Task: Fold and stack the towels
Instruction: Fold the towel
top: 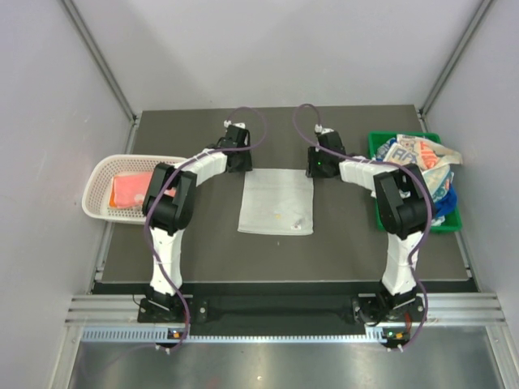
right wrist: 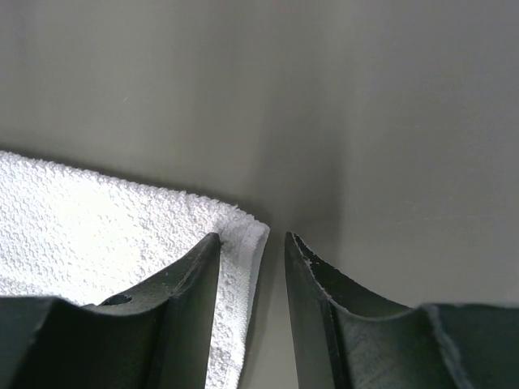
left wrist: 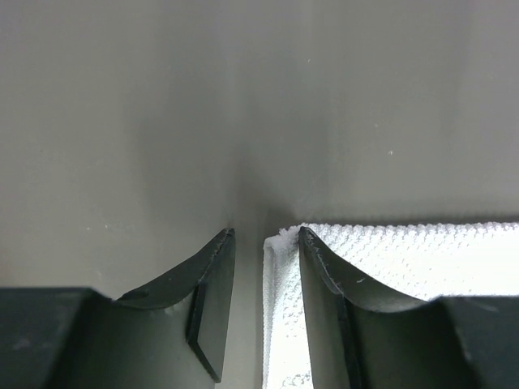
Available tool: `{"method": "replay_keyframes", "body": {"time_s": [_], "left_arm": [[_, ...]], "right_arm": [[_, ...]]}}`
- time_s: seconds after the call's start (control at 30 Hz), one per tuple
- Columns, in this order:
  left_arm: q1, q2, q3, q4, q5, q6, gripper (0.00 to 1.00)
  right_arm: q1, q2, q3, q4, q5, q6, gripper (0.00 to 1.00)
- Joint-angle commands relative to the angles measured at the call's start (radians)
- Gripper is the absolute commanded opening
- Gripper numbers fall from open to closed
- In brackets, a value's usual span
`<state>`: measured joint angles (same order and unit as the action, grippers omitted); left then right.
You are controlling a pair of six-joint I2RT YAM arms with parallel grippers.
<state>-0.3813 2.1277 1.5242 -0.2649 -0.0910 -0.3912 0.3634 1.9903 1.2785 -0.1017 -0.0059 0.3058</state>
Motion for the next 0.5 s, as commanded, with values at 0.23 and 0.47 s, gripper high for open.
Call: {"method": "replay_keyframes", "body": {"time_s": [0.23,0.47], "left_arm": [[-0.01,0.044,-0.055,0.035,-0.009,-0.031,0.35],[-0.014,0.023,-0.125,0.119,0.014,-0.061,0.23]], "right_arm": [[0.034,0.039,0.056,-0.026,0.037,-0.037,0.34],[0.034,0.059,0.068,-0.024,0.03,-0.04,0.26]]}}
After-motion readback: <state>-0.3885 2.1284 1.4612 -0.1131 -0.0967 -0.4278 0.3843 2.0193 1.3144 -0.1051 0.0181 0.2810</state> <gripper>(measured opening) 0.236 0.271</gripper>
